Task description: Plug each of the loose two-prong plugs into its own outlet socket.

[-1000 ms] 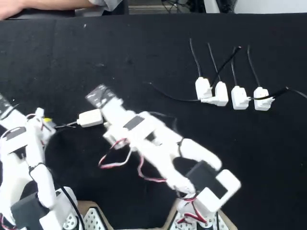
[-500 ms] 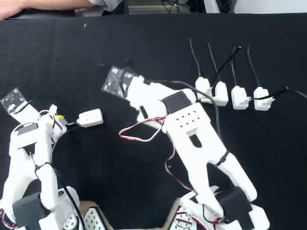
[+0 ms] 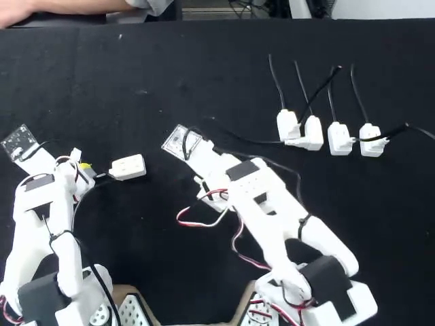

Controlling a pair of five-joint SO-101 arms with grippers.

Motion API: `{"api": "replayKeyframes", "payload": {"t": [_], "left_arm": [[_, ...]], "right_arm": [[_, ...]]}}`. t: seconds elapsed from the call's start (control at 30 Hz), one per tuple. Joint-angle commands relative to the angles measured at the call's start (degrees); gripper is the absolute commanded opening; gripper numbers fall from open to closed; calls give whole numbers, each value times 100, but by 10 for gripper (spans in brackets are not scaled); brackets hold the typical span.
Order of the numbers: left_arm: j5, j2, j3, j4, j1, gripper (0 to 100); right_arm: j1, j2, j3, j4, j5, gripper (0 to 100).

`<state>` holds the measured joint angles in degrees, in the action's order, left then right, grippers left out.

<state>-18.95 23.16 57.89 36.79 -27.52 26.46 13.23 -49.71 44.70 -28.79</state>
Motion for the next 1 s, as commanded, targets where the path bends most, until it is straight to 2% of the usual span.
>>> {"api": "replayKeyframes", "payload": {"t": [0.0, 0.3, 0.4, 0.7, 0.87, 0.97], "left_arm": [[-62, 132, -22, -88, 31, 238], [-62, 132, -22, -88, 22, 238], [-62, 132, -22, -88, 22, 238], [-62, 167, -22, -79, 66, 238], [-62, 185, -31, -62, 66, 238], [-62, 193, -31, -35, 75, 238]], "right_arm": [[88, -92, 154, -53, 352, 120], [88, -1059, 778, -44, 466, 84], [70, -1121, 919, -35, 475, 18], [149, 409, 1455, 1389, 695, 11], [202, 927, 1121, 1213, 791, 11], [202, 1138, 796, 695, 1222, 11]]}}
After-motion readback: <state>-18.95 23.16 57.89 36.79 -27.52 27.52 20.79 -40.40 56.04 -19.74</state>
